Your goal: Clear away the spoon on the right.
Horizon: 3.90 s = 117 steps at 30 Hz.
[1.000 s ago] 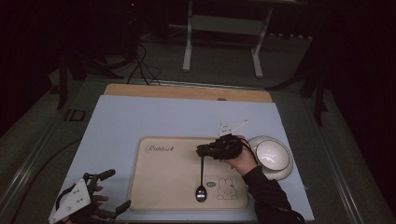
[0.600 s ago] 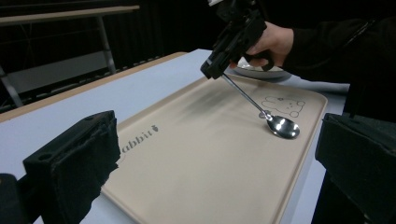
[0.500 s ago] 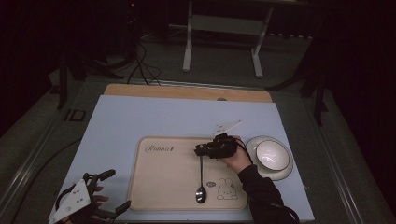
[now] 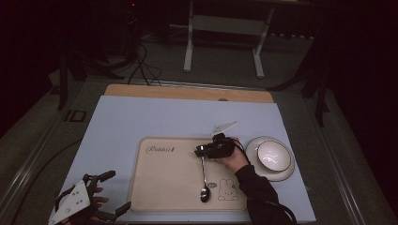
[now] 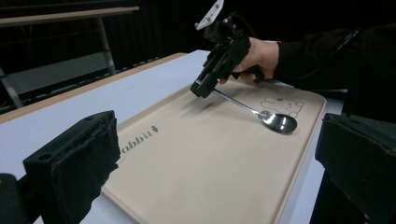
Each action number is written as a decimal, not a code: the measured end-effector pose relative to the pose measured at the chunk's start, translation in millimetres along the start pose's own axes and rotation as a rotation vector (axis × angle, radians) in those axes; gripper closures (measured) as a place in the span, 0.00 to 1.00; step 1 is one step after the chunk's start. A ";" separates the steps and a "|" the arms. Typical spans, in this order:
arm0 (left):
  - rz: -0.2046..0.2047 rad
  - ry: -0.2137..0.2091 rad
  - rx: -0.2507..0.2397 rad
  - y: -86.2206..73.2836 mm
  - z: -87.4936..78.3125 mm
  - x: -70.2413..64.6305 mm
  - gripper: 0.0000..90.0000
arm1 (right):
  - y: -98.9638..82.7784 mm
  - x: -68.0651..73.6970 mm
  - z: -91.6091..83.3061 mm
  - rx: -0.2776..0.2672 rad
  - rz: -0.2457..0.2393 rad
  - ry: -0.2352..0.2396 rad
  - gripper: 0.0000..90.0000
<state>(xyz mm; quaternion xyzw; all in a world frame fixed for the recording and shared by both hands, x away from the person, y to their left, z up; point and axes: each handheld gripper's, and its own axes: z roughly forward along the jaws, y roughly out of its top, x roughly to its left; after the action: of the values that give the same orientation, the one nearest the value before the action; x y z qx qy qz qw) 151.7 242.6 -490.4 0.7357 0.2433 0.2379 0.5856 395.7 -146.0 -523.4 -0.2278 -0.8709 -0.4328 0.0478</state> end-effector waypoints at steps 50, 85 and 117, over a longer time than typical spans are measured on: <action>0.007 -0.010 0.004 0.6 1.2 -2.0 0.00 | -0.9 -4.8 -18.5 -0.063 0.129 -0.179 0.39; 0.002 -0.012 0.002 0.5 1.3 -1.9 0.00 | -8.9 70.3 -94.4 -0.213 0.002 -0.253 0.17; 0.006 -0.015 -0.001 0.9 0.9 -3.0 0.00 | -80.5 108.2 -126.1 -0.254 0.015 -0.367 0.16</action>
<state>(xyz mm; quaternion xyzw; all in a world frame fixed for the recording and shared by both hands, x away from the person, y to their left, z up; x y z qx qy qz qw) 150.0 239.8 -489.9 0.7380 0.2366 0.2342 0.5870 249.5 -247.3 -473.7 -0.3135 -0.8018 -0.4899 -0.1374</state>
